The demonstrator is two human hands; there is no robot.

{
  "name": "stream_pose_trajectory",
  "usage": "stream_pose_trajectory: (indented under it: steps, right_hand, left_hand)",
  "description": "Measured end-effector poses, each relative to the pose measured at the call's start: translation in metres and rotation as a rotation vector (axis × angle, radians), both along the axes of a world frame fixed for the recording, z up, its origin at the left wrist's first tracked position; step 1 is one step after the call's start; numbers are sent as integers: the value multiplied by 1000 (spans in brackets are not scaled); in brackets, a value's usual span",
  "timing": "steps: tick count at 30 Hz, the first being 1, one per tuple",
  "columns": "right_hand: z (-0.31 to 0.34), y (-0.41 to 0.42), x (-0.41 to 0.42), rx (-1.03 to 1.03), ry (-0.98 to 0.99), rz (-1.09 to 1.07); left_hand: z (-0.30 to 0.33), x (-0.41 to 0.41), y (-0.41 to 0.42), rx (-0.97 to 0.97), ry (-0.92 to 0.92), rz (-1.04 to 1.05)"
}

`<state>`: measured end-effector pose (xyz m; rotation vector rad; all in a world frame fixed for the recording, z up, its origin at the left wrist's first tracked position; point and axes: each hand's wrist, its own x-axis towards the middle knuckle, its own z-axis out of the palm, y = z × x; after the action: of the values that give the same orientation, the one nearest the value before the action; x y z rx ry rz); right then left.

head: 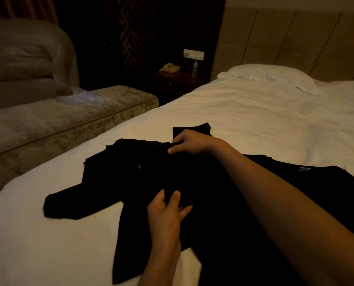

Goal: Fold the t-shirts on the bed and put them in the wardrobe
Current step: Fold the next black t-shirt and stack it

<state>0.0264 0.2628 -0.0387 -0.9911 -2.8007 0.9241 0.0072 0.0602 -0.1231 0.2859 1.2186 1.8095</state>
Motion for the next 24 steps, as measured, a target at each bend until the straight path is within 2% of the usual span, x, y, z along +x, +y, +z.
stream_pose_trajectory:
  steps: [2, 5, 6, 11, 19, 24]
  right_hand:
    - [10, -1, -2, -45, 137, -8]
    - [22, 1, -5, -184, 456, -81]
    - [23, 3, -7, -177, 489, -88]
    - [-4, 11, -32, 10, 315, -90]
    - [-50, 17, -55, 91, 327, -124]
    - [-46, 19, -44, 38, 591, -265]
  left_hand:
    - [2, -2, -1, 30, 8, 24]
    - [2, -7, -2, 50, 33, 99]
    - [2, -9, -1, 47, 25, 133]
    - [0, -18, 4, 31, -38, 231]
    - [-5, -26, 16, -14, -149, 246]
    - [1, -24, 16, 16, -129, 254]
